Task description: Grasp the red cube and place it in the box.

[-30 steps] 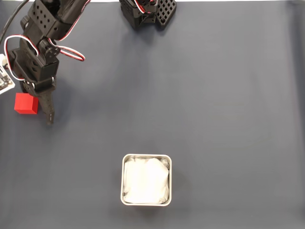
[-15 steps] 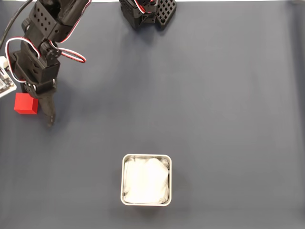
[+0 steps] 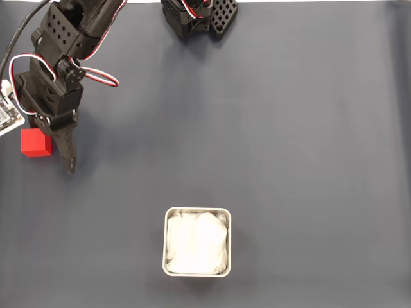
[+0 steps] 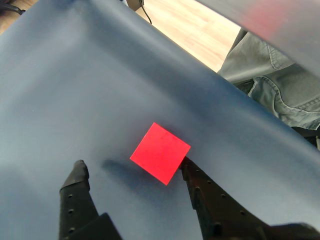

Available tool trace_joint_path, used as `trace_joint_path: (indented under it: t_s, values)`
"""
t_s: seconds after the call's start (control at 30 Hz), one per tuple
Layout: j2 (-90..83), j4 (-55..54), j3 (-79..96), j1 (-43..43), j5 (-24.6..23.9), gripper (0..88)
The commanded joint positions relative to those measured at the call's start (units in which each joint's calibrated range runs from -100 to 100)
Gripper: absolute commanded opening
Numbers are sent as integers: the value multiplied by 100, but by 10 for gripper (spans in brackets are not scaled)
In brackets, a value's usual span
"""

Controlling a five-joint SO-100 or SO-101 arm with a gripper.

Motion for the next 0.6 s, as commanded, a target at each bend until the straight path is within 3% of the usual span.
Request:
trace_joint_path:
  t_s: [0.0,0.57]
  values:
    - [-188,-162,-30,-72,-73,415]
    - [-67,-597,-94,-93,-107,420]
